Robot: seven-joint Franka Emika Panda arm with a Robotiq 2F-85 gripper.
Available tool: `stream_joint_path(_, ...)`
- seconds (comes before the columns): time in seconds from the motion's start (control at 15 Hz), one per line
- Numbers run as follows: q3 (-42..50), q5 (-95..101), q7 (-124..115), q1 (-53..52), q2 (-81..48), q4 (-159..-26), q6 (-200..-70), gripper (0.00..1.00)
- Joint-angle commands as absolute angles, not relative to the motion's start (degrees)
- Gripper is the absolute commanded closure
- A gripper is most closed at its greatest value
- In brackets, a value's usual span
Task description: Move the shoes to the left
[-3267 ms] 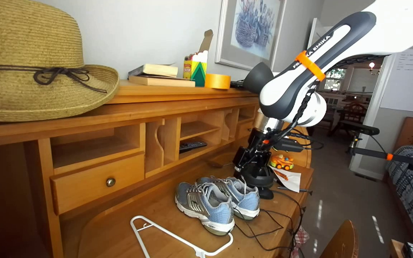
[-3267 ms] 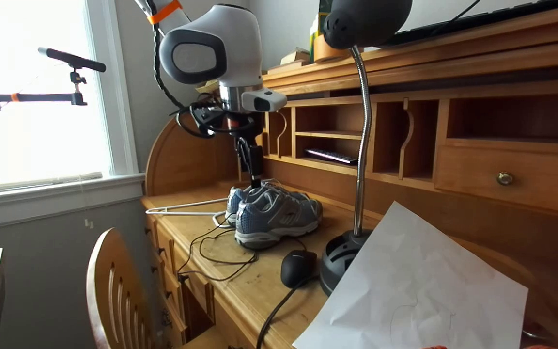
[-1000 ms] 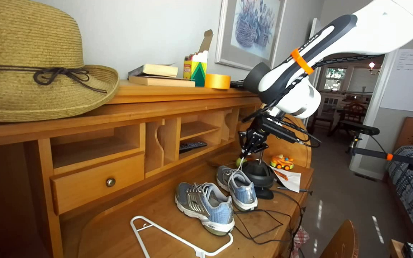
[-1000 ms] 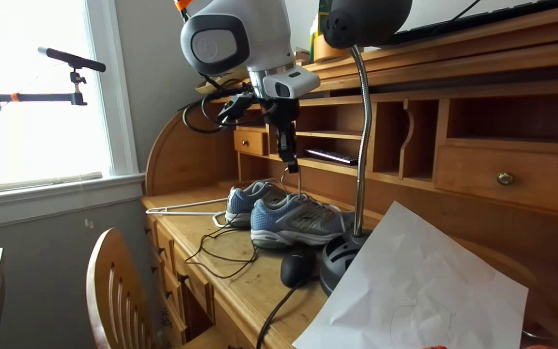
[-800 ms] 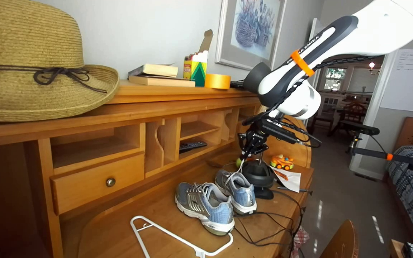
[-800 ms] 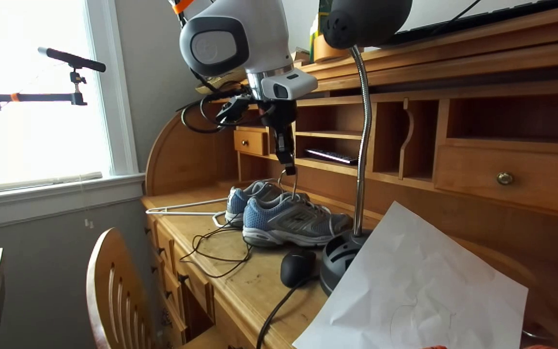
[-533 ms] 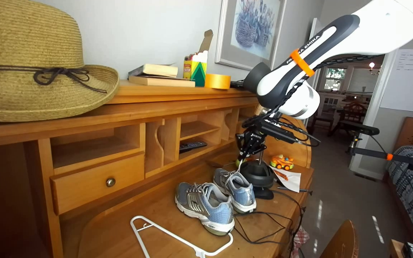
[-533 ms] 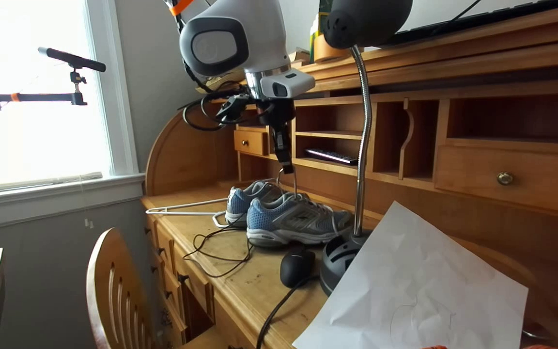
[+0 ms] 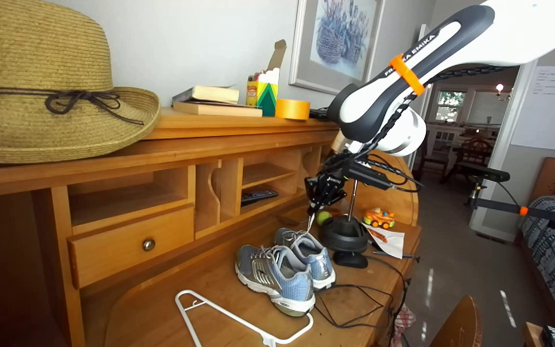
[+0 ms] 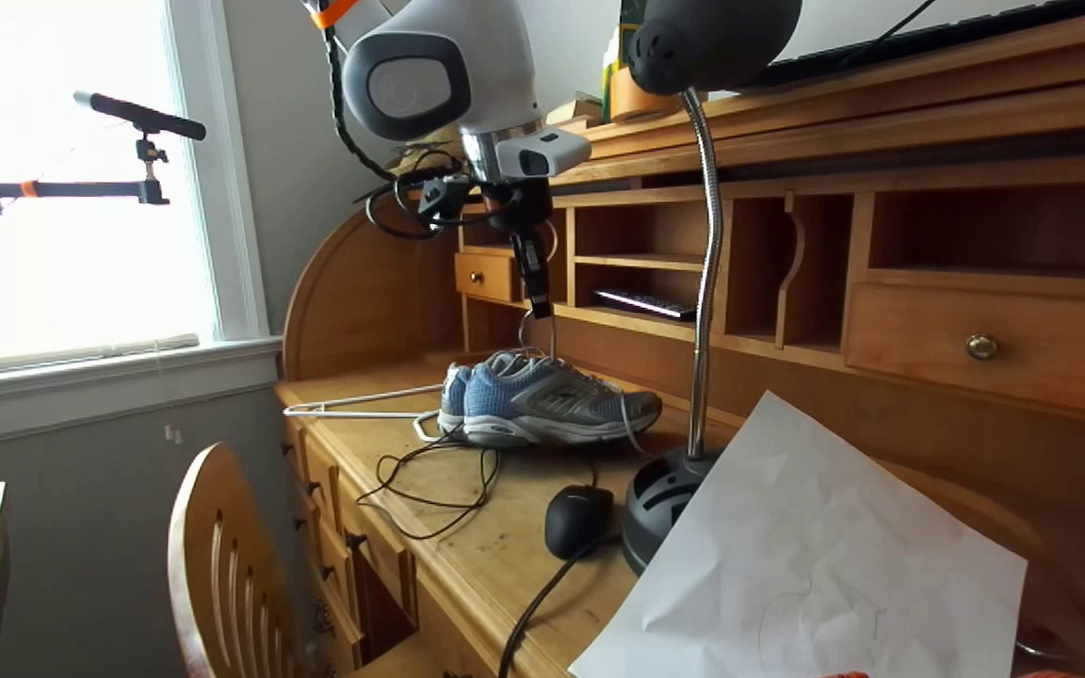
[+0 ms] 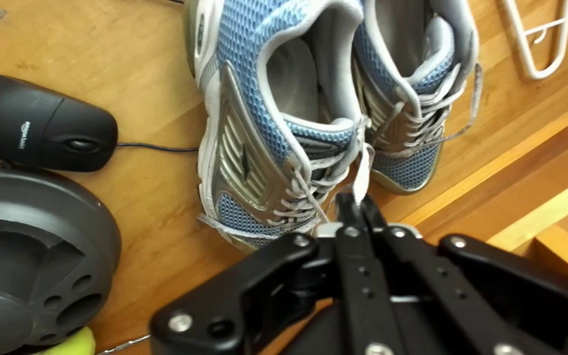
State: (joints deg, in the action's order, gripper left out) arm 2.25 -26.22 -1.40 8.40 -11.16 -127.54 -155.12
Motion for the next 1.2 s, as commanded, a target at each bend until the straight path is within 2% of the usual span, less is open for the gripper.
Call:
stream_joint_path(0.0, 0.88, -27.71, 3.47, 8.98, -8.69, -128.87, -153.51, 0.99)
stream_joint_path(0.4, 0.76, -29.09, 8.84, 9.79, -9.11, -129.72, -150.34, 0.99)
stream_joint_path(1.13, 2.34, -29.68, 7.01, 10.04, -9.85, -131.79, -151.94, 0.99)
